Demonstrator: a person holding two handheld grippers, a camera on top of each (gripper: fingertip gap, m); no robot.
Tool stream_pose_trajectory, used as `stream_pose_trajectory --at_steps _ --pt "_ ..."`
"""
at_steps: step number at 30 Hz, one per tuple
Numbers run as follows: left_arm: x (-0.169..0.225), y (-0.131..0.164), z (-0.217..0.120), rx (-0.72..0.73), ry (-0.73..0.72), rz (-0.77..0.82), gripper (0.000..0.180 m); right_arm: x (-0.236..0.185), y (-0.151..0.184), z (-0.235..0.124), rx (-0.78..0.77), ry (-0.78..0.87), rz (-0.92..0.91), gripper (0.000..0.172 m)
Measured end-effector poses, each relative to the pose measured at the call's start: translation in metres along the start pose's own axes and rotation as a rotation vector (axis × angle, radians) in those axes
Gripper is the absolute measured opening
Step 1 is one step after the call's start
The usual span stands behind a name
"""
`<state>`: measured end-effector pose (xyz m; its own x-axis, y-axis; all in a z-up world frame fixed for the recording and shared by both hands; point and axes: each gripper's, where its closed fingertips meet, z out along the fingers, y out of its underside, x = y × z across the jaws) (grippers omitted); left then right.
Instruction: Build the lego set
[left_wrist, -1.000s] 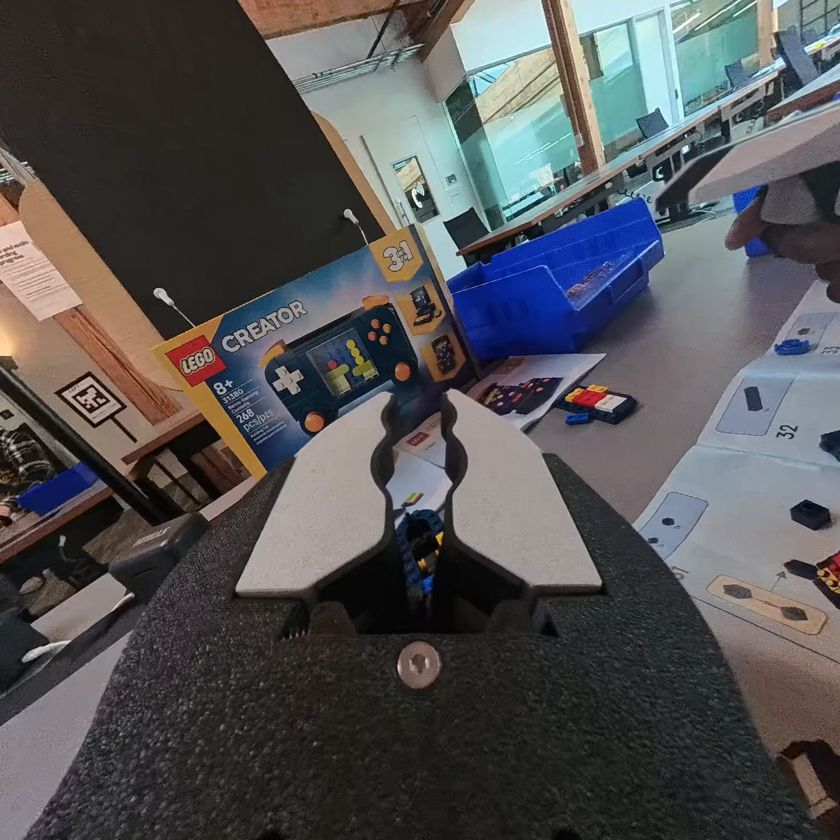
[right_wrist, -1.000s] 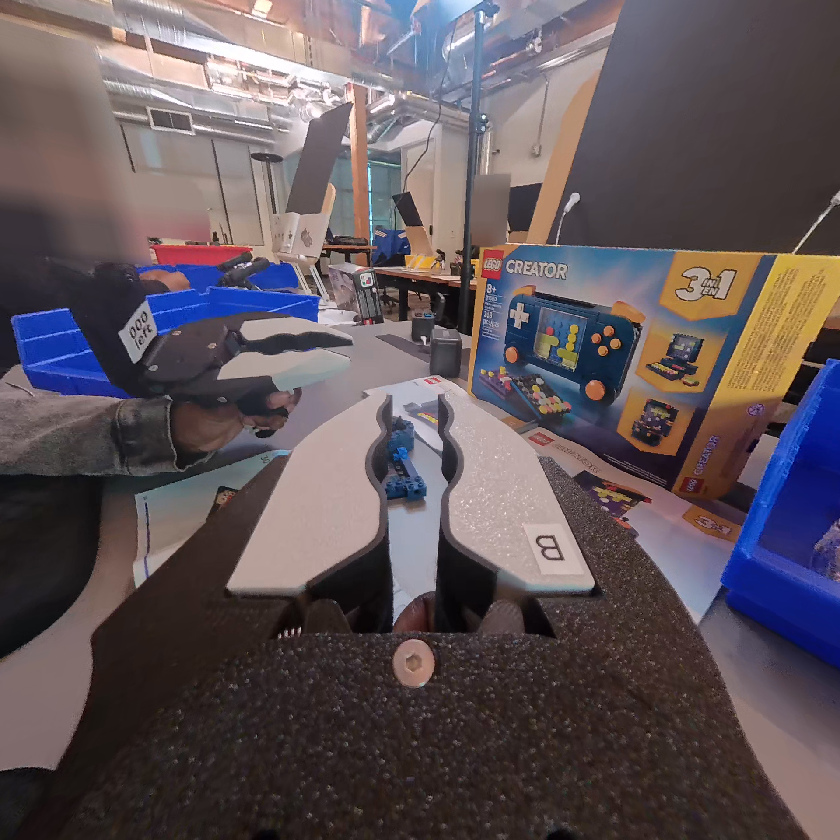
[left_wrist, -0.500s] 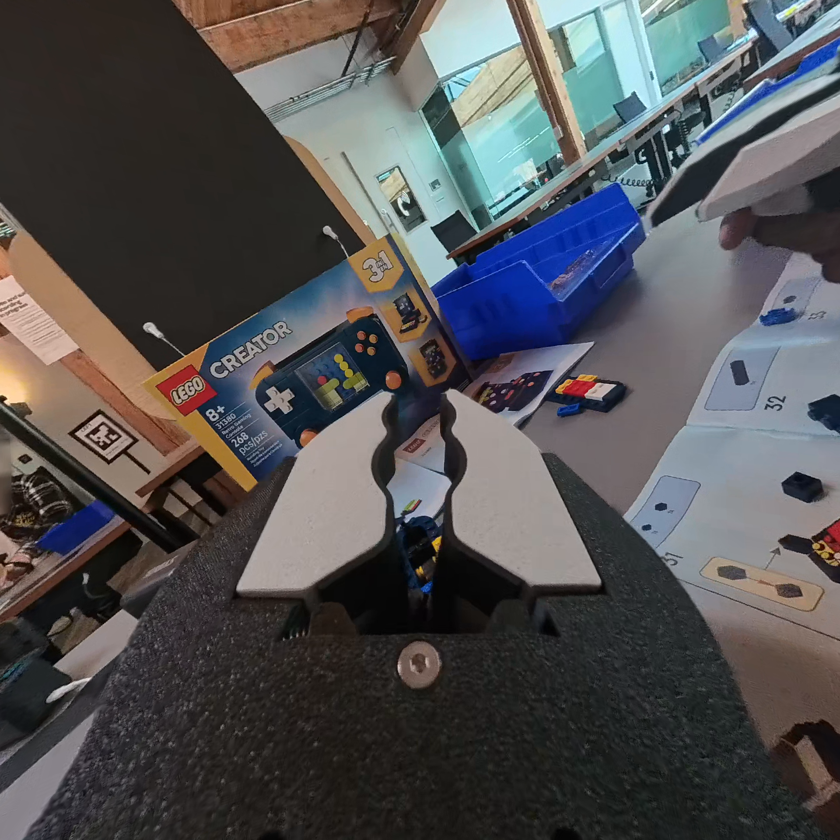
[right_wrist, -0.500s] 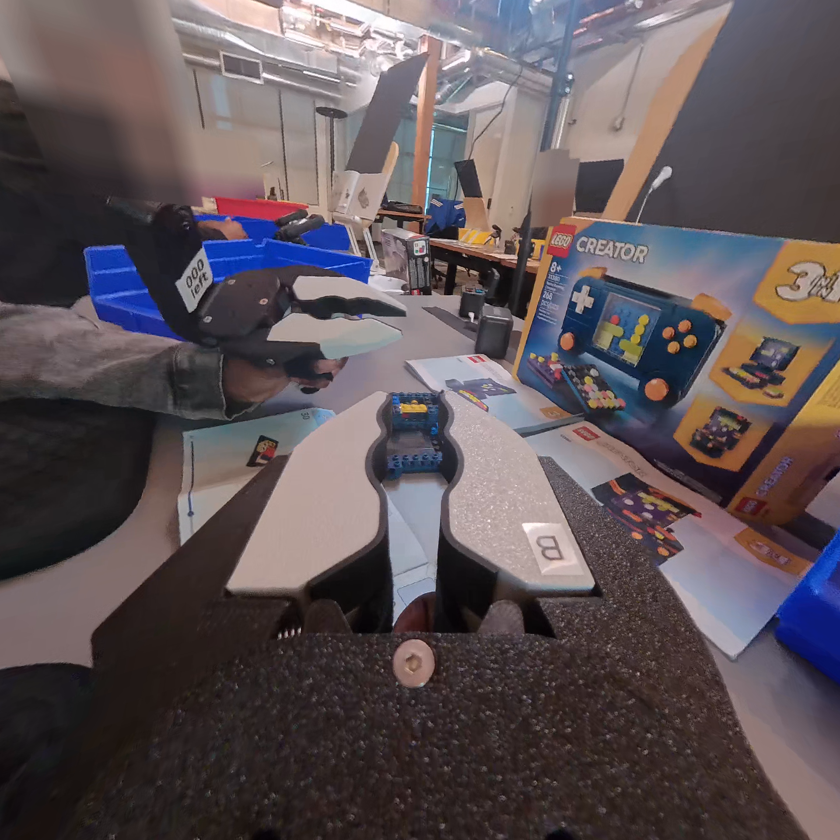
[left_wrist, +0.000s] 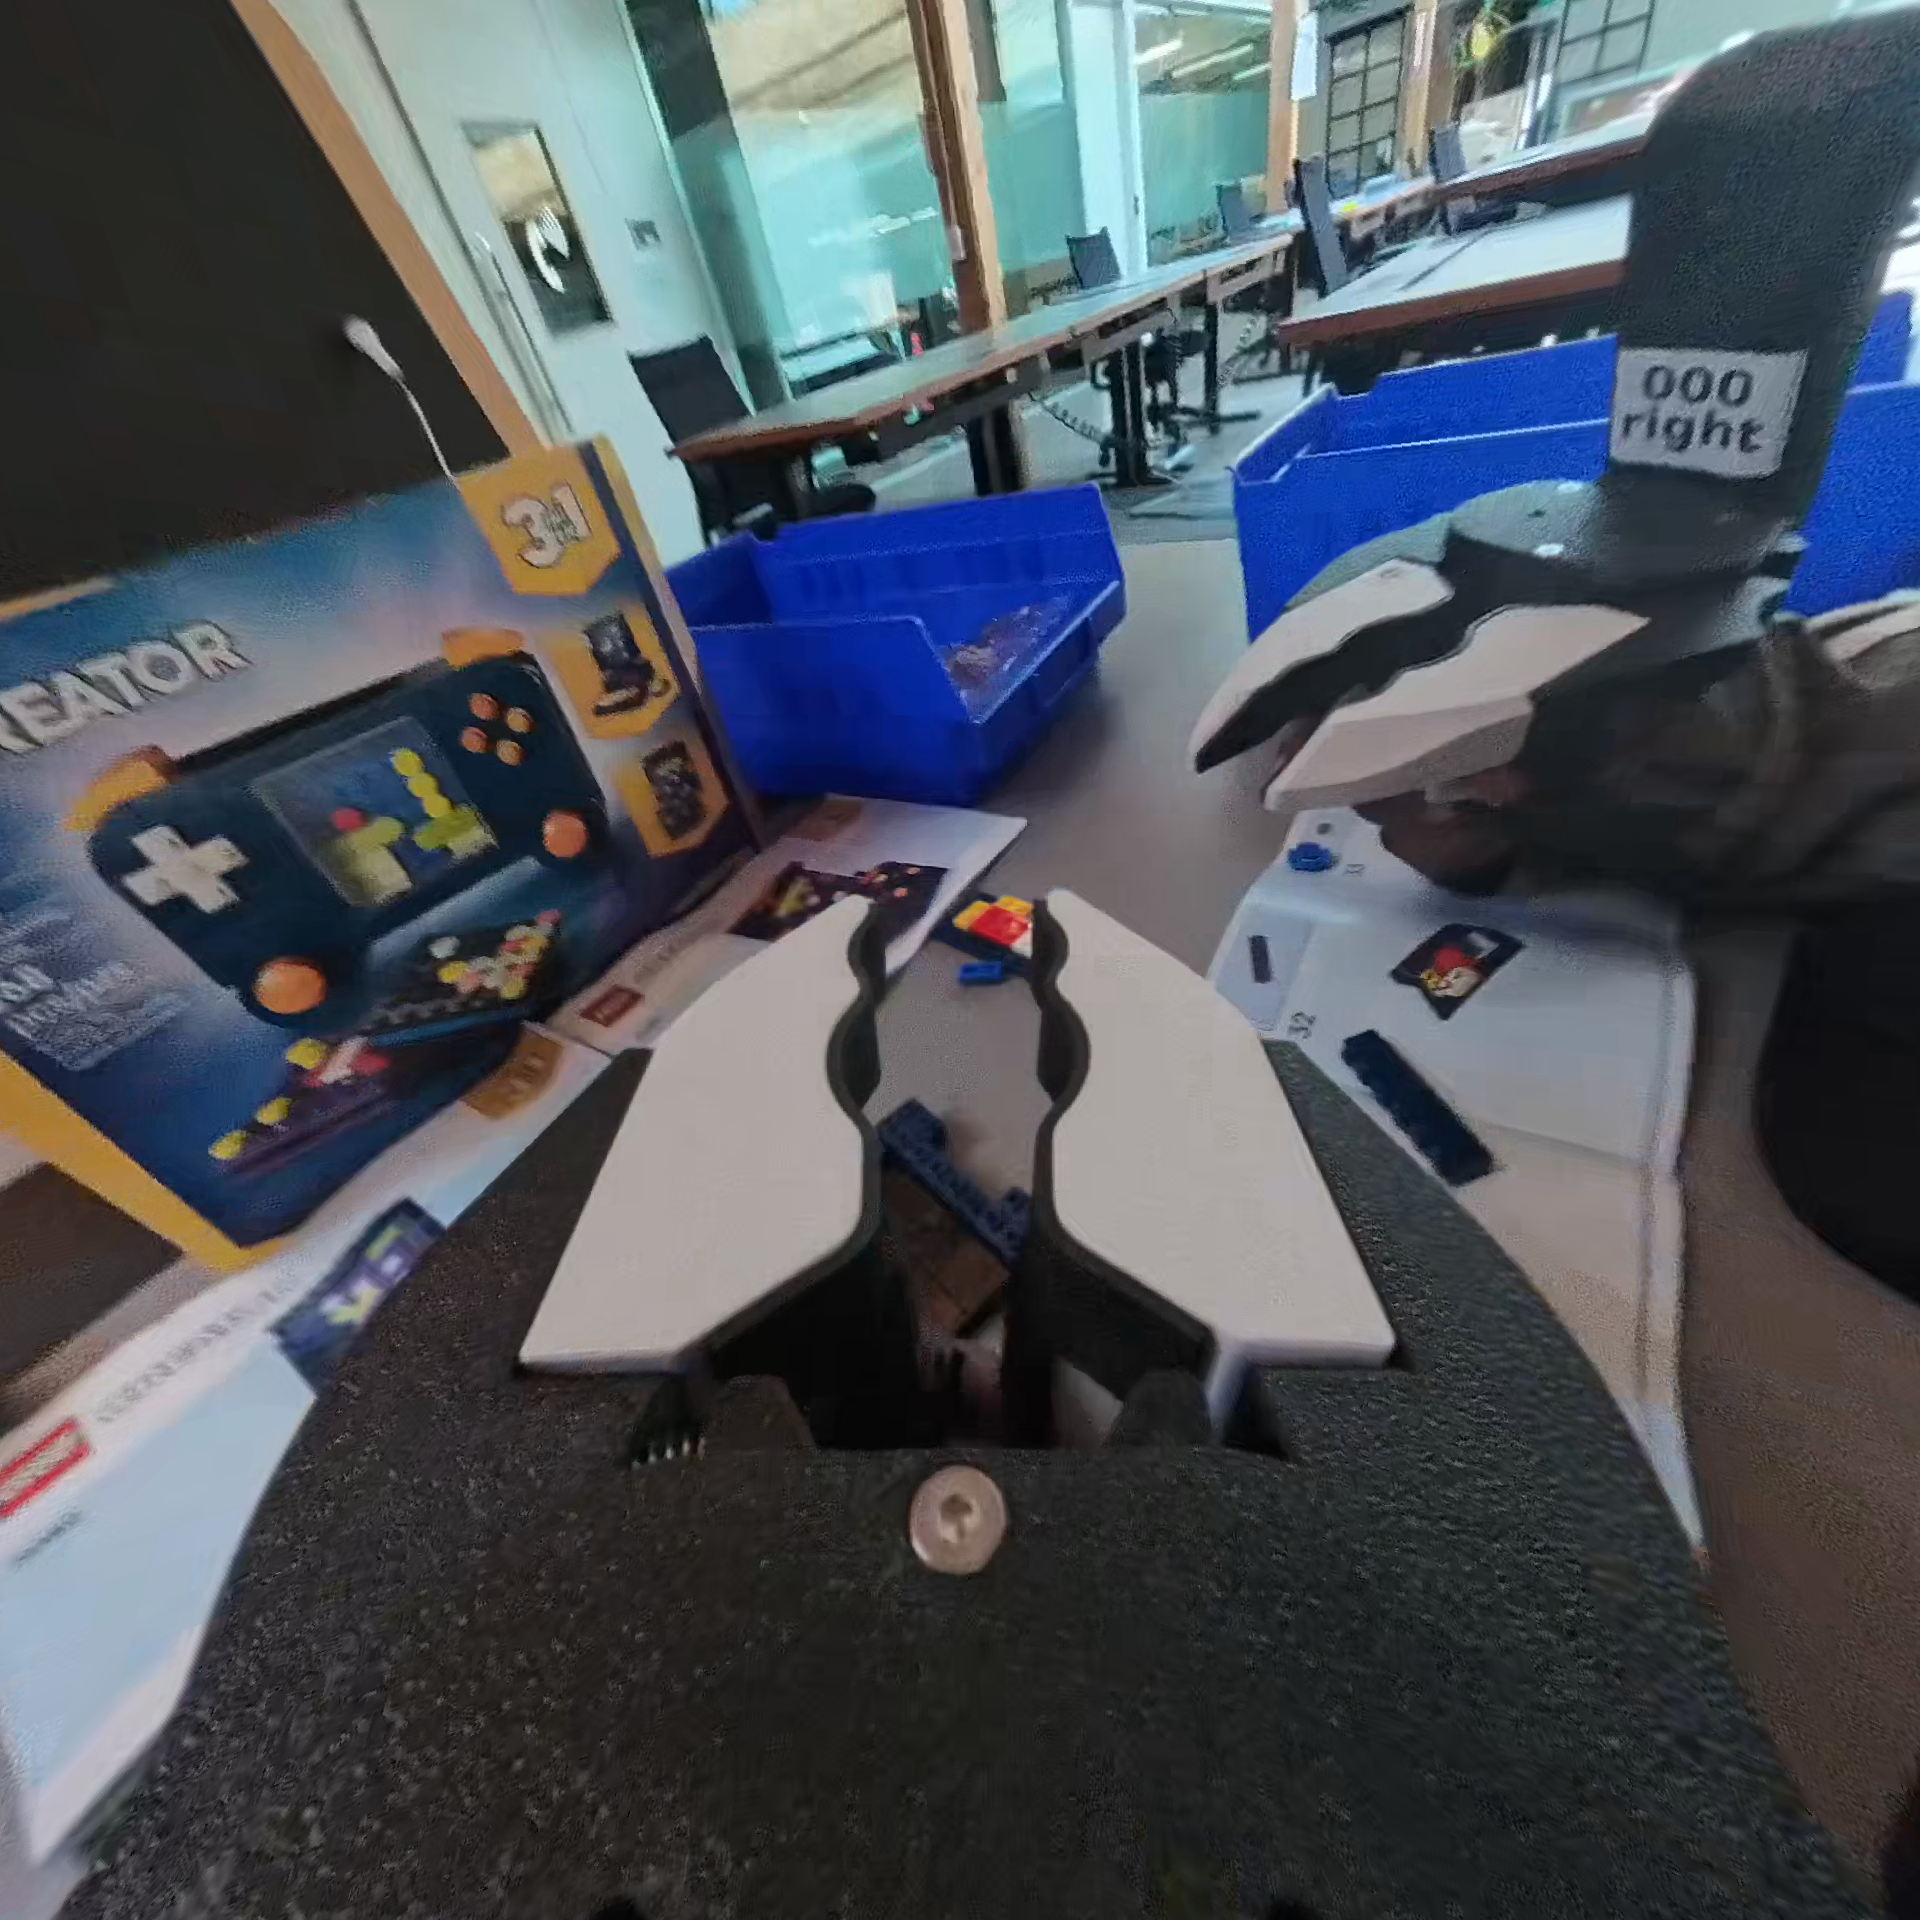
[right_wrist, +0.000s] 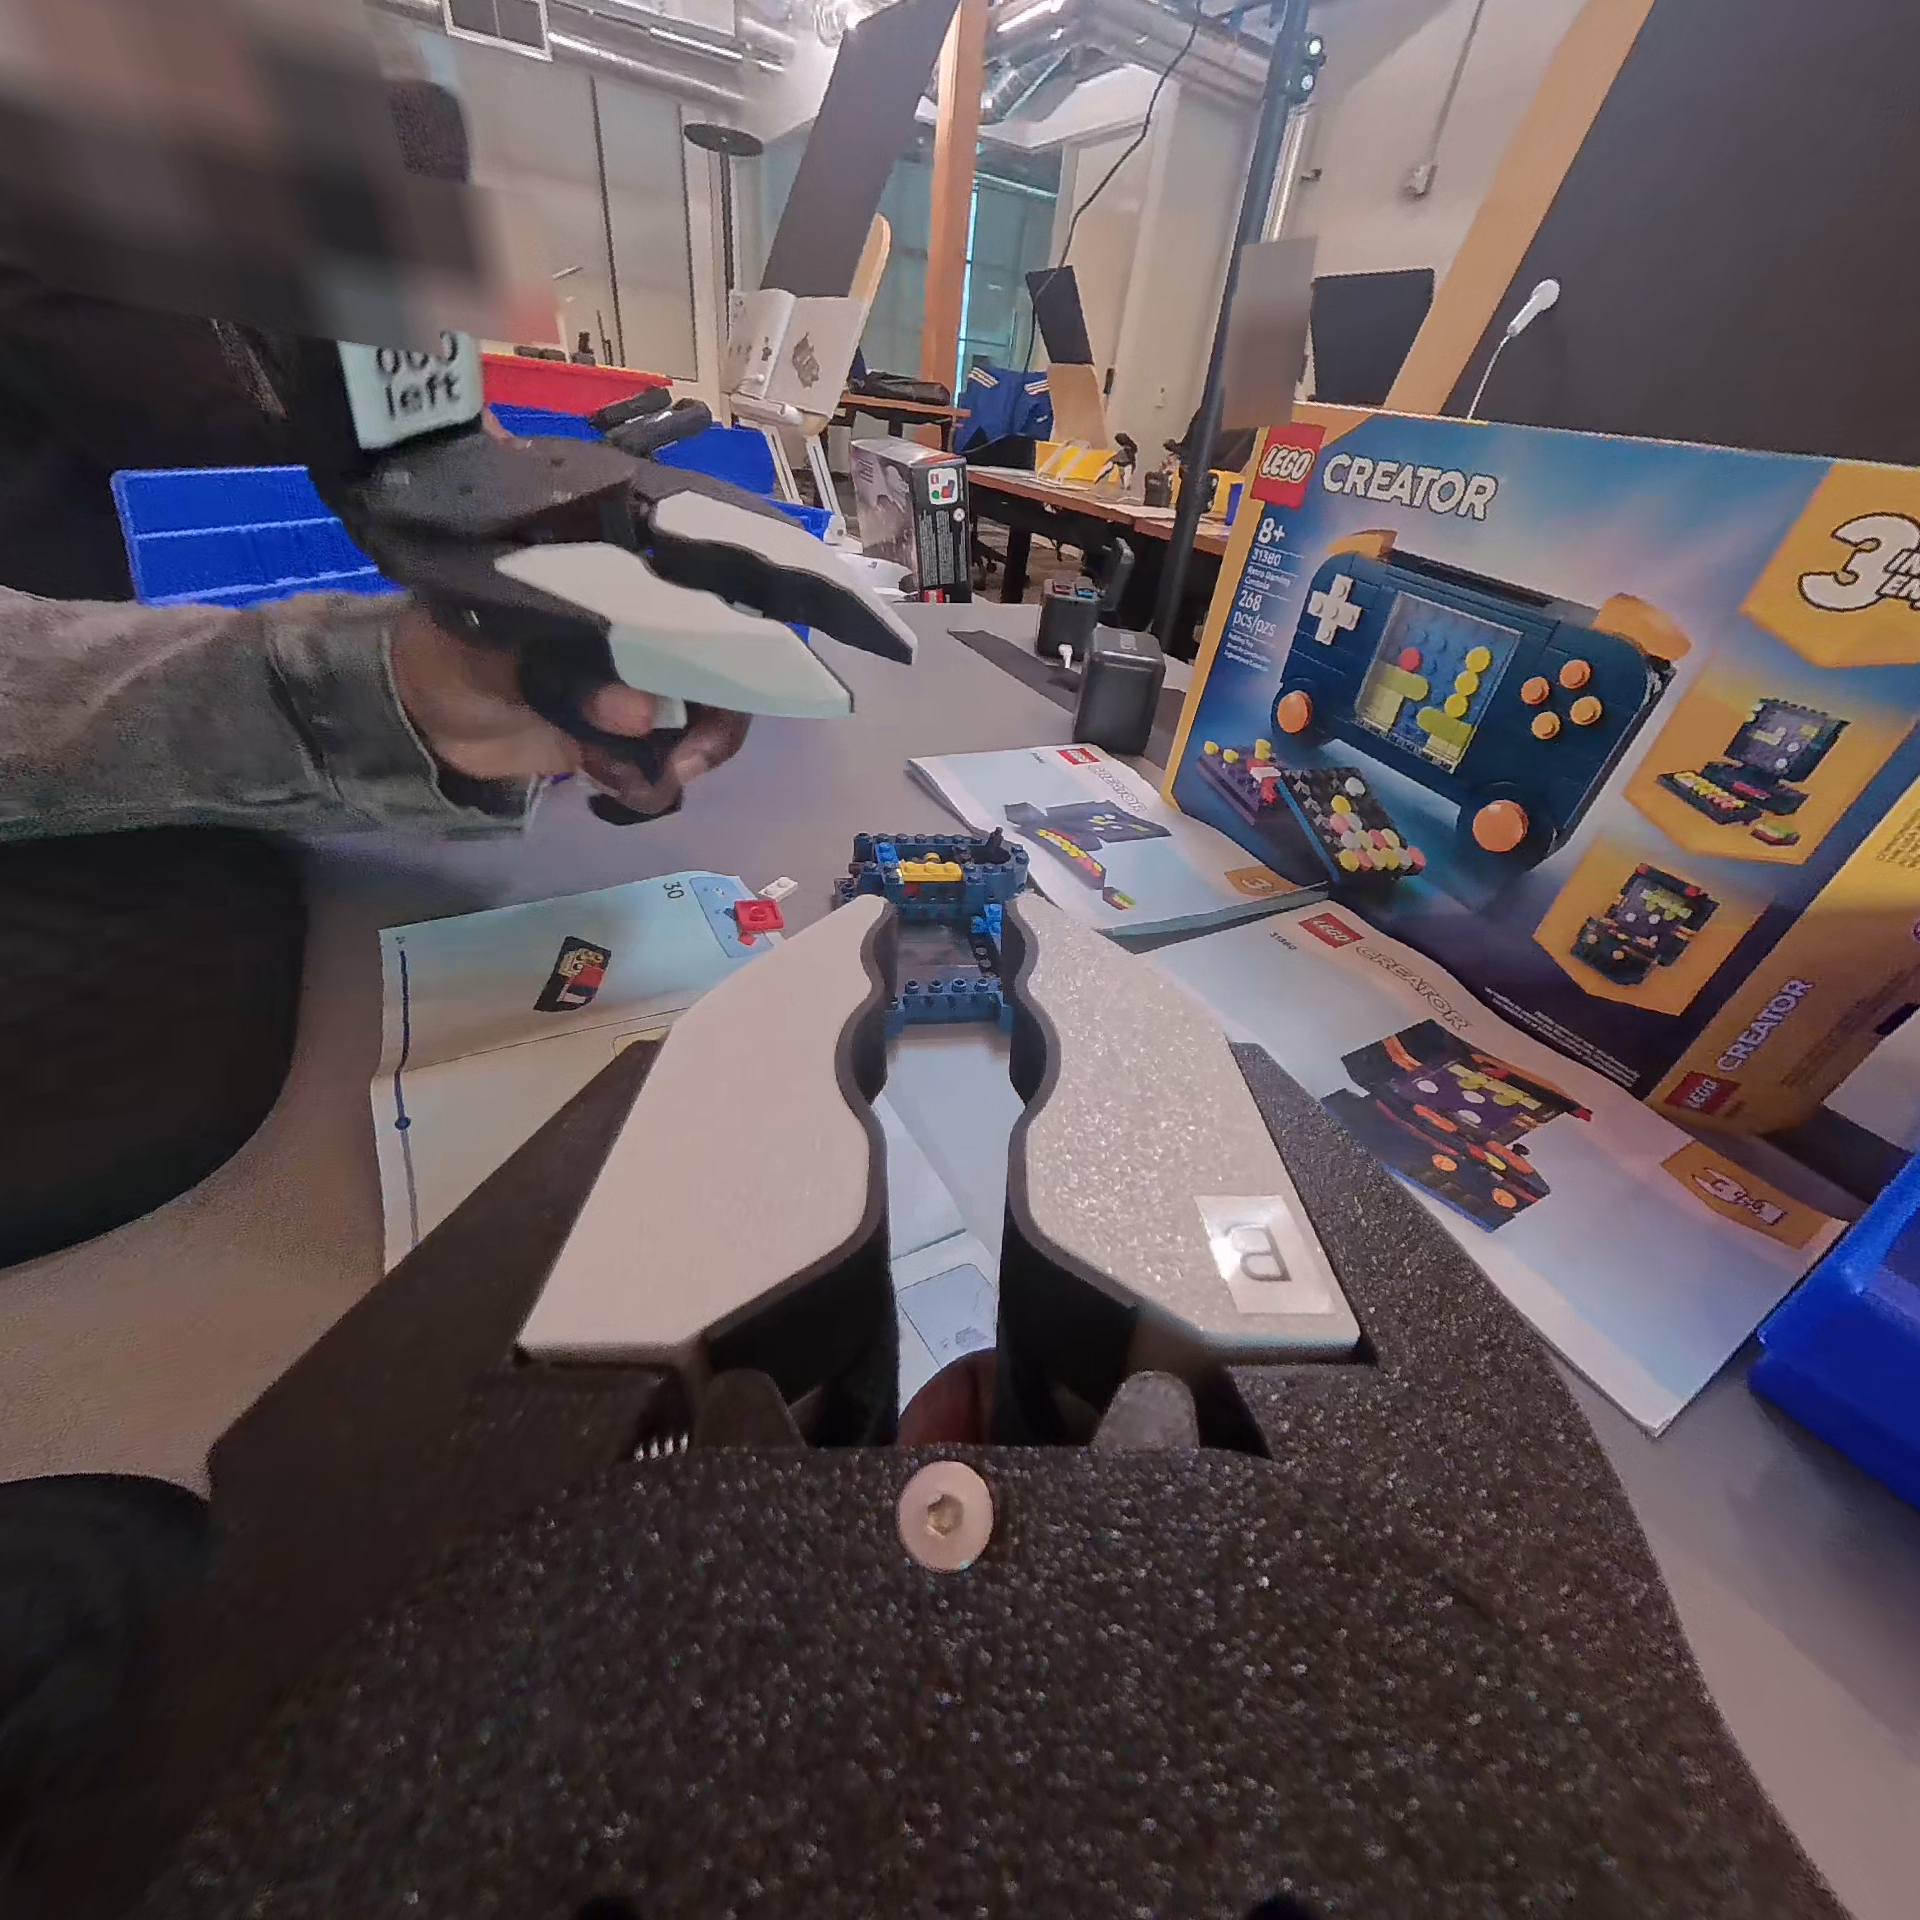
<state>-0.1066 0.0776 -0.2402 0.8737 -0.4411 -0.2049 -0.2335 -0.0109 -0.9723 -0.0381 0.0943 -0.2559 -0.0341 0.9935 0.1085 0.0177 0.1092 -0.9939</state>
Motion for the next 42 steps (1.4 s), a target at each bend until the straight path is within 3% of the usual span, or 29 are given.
stream_pose_trajectory --at_steps 4,8,10,14,17,21,23,27,29,33,37,42 --pt "0.017 -0.007 0.001 -0.169 0.064 -0.36 0.039 0.001 0.002 -0.001 0.002 -0.028 0.044 0.02" --pt "0.003 -0.037 0.005 0.123 -0.103 -0.535 0.04 0.0 0.005 0.002 -0.016 -0.041 0.08 0.023" --pt "-0.007 -0.029 0.007 0.173 -0.163 -0.477 0.035 -0.002 0.006 0.003 -0.03 -0.047 0.072 0.024" --pt "-0.003 -0.005 0.01 0.058 -0.092 -0.306 0.033 -0.006 0.011 0.004 -0.071 -0.068 0.077 0.025" --pt "-0.006 -0.004 0.004 0.068 -0.047 -0.263 0.029 -0.009 0.018 0.004 -0.127 -0.097 0.098 0.025" --pt "-0.009 0.019 0.0 -0.063 -0.009 -0.197 0.026 -0.032 0.048 0.002 -0.357 -0.236 0.102 0.026" --pt "-0.01 0.024 -0.001 -0.086 0.0 -0.2 0.024 -0.049 0.059 -0.001 -0.459 -0.308 0.063 0.035" --pt "-0.015 0.025 -0.001 -0.057 -0.029 -0.215 0.024 -0.07 0.073 0.01 -0.582 -0.321 -0.026 0.044" --pt "-0.022 0.028 -0.002 -0.037 -0.088 -0.21 0.023 -0.066 0.094 0.008 -0.738 -0.279 -0.1 0.052" --pt "-0.034 0.02 -0.009 0.01 -0.172 -0.17 0.023 -0.053 0.098 -0.016 -0.847 -0.266 -0.045 0.051" --pt "-0.028 0.02 -0.006 0.008 -0.145 -0.161 0.023 -0.025 0.102 -0.055 -0.868 -0.249 -0.031 0.051" --pt "-0.044 0.027 -0.011 -0.019 -0.257 -0.125 0.026 -0.016 0.103 -0.073 -0.778 -0.291 -0.036 0.051"
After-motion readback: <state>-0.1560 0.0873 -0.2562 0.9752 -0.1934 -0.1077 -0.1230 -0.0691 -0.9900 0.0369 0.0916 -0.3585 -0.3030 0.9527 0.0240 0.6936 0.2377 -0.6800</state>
